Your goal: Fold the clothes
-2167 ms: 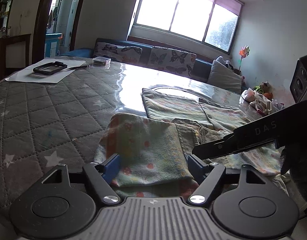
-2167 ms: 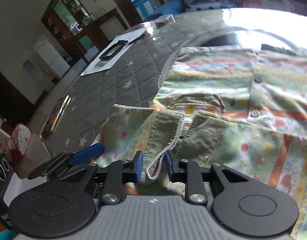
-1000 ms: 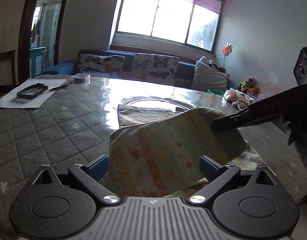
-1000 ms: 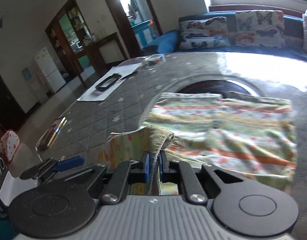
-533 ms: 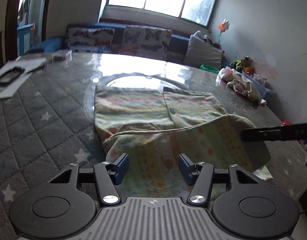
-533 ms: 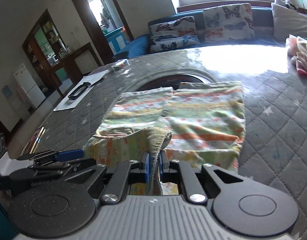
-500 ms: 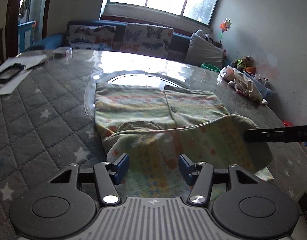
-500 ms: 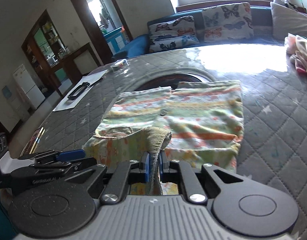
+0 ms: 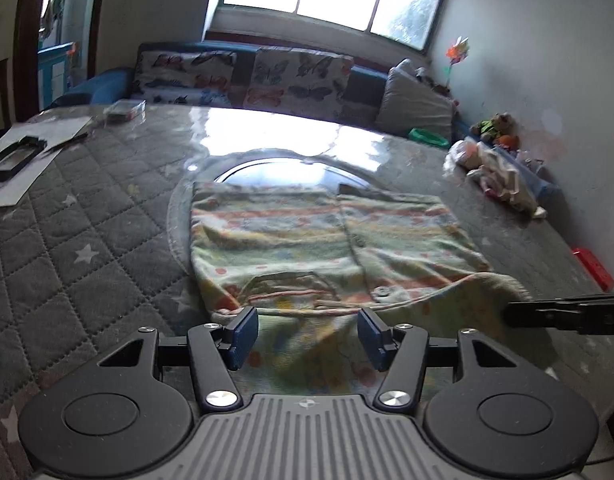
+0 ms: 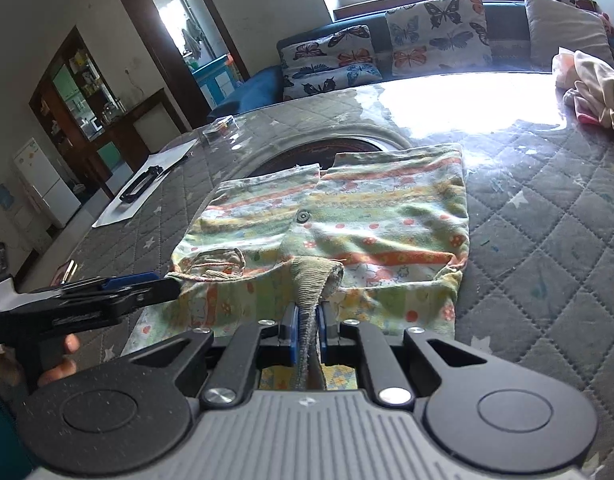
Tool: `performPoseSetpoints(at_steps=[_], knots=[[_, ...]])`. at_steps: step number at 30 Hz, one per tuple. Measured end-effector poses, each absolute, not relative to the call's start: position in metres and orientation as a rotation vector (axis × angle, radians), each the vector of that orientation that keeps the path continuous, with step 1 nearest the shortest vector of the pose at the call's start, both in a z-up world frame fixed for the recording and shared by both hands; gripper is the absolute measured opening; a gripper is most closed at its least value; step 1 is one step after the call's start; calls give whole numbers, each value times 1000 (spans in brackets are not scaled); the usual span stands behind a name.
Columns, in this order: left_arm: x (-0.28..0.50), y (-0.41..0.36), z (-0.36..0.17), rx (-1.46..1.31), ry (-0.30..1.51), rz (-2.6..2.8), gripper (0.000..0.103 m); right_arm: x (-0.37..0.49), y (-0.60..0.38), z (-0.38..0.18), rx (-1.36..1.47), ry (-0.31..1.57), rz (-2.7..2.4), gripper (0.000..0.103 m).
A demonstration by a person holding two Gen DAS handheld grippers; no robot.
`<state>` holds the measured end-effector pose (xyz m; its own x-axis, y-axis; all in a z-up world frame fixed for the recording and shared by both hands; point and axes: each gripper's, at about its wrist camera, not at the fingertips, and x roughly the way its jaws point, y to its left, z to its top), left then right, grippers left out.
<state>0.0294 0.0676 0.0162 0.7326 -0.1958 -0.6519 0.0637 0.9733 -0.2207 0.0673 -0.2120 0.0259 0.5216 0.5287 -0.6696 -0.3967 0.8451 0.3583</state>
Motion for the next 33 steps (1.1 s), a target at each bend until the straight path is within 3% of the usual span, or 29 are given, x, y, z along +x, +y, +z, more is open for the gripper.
performPoseSetpoints(at_steps=[5, 7, 18, 24, 33], knots=[[37, 75, 3, -160, 767, -84, 26, 68, -215, 21, 151, 861, 540, 14], [36, 77, 2, -147, 763, -73, 25, 69, -217, 17, 136, 868, 514, 17], [30, 67, 22, -136, 719, -98, 26, 74, -199, 20, 40, 783, 536, 17], [34, 47, 4, -59, 763, -125, 27, 77, -175, 2, -49, 793, 568, 21], [18, 34, 17, -42, 727, -155, 46, 50, -165, 10, -154, 748, 626, 38]])
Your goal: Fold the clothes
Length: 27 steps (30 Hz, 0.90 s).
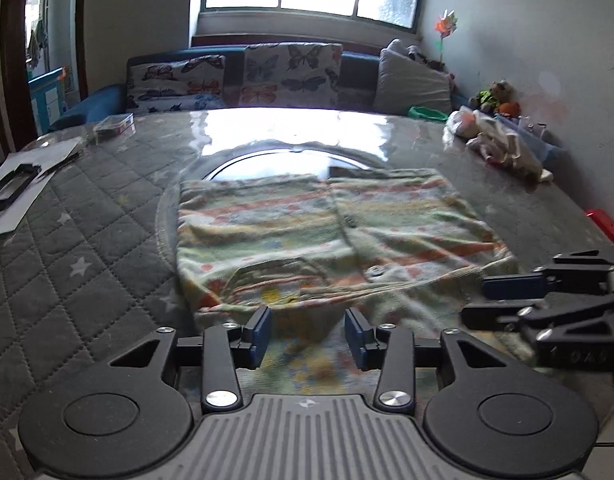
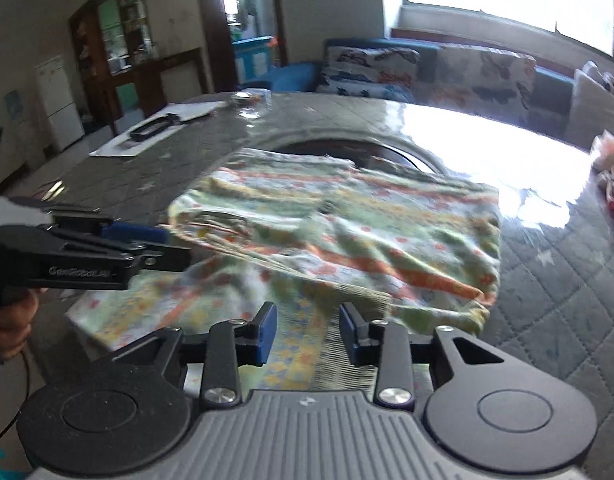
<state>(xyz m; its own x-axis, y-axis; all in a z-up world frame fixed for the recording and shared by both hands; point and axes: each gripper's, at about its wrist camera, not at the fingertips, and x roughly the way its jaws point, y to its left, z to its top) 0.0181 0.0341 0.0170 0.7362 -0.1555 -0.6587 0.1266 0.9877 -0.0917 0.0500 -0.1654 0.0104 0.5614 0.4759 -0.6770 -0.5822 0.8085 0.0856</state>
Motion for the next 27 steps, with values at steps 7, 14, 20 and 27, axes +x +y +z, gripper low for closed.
performPoseSetpoints(at_steps=[7, 14, 20, 27], knots=[[5, 10, 8, 44, 750, -183, 49, 31, -151, -3, -230, 751, 661, 41], [-16, 14, 4, 70, 737, -156, 60, 15, -166, 0, -227, 741, 654, 42], [-26, 17, 6, 84, 741, -126, 65, 3, -177, 1, -225, 716, 642, 46], [-44, 16, 25, 44, 776, -151, 69, -9, -187, 3, -242, 706, 646, 49]])
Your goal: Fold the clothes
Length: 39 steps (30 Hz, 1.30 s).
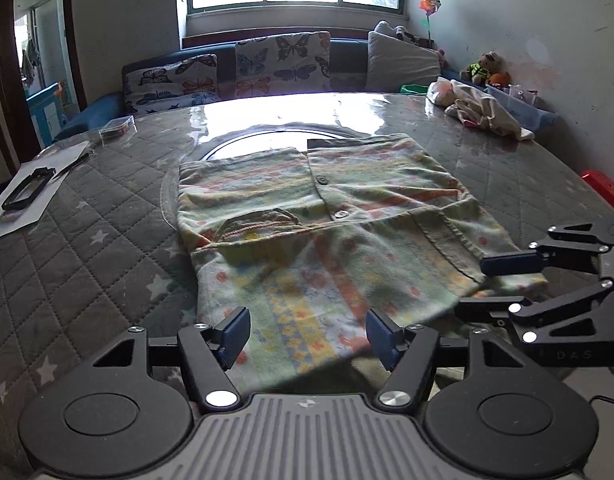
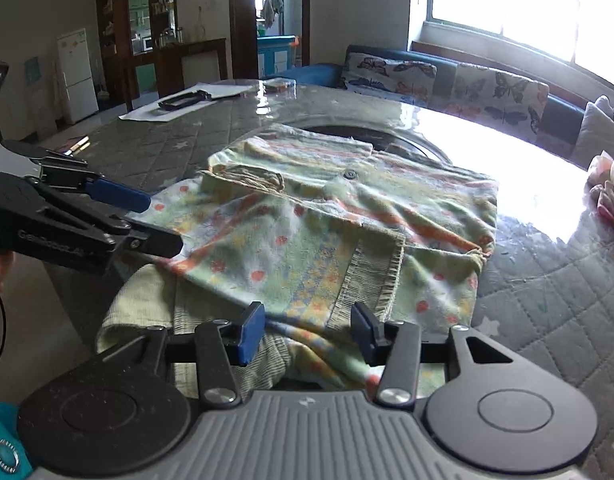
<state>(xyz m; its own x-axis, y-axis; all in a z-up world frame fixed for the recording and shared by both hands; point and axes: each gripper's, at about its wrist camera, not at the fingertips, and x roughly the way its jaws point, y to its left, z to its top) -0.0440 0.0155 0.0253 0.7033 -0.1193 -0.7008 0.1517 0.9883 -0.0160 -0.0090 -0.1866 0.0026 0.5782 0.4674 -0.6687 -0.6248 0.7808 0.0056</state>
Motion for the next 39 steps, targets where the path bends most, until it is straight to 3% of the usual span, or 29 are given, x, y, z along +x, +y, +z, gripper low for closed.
performPoseSetpoints(at_steps=[14, 23, 34, 36, 39], knots=[[-57, -4, 15, -79, 989, -333, 67, -46, -218, 7, -389, 692, 633, 54], [-54, -8, 16, -88, 998, -370, 23, -62, -211, -4, -477, 645, 668, 61], [-34, 2, 46, -123, 898, -402, 17, -70, -191, -10, -544, 502, 711, 65], [-30, 4, 48, -132, 894, -410, 17, -66, -186, -8, -513, 487, 727, 62], [-31, 9, 48, -126, 880, -414, 19, -57, -180, -2, -451, 496, 758, 43]])
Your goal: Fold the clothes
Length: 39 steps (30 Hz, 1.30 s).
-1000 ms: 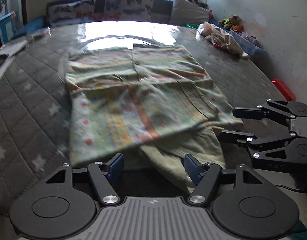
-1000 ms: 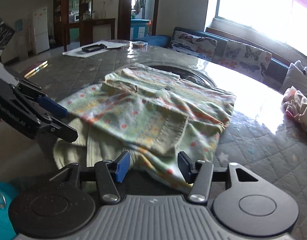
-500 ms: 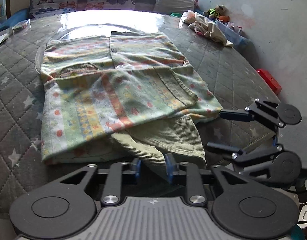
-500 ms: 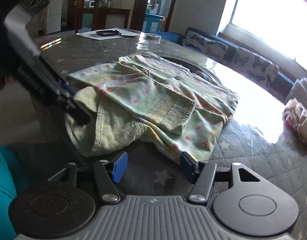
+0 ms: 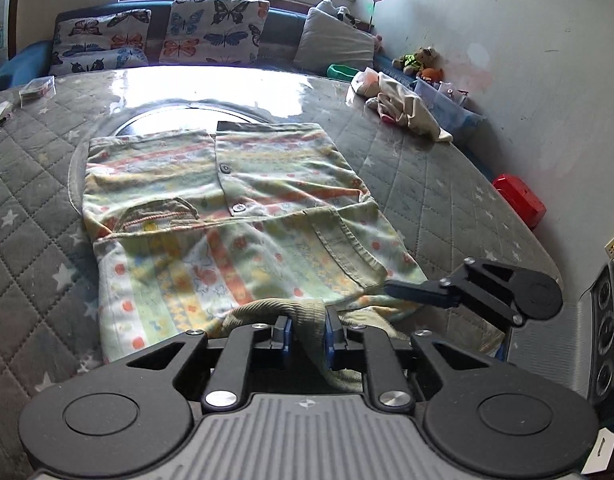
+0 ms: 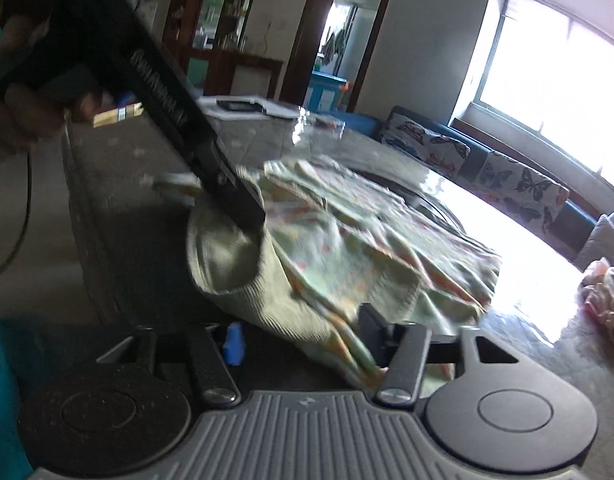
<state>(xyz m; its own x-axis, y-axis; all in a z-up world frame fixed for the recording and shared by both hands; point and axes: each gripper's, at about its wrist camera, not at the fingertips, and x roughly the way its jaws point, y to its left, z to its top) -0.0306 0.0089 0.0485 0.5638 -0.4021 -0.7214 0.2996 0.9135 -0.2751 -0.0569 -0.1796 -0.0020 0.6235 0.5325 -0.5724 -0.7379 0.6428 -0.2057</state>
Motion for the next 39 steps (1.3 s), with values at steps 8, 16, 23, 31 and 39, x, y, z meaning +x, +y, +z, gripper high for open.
performPoseSetpoints(at_steps=[8, 16, 23, 31, 39], knots=[[-65, 30, 56, 20, 713, -401, 66, -21, -181, 20, -264, 585, 800, 16], [-72, 15, 38, 304, 592, -396, 72, 6, -184, 31, -161, 621, 772, 15], [-59, 6, 8, 498, 564, -360, 66, 13, -184, 37, -147, 600, 751, 15], [-65, 4, -5, 613, 489, -398, 19, 12, -188, 35, -109, 584, 745, 7], [-81, 11, 6, 544, 504, -417, 8, -15, -198, 45, -70, 524, 776, 4]])
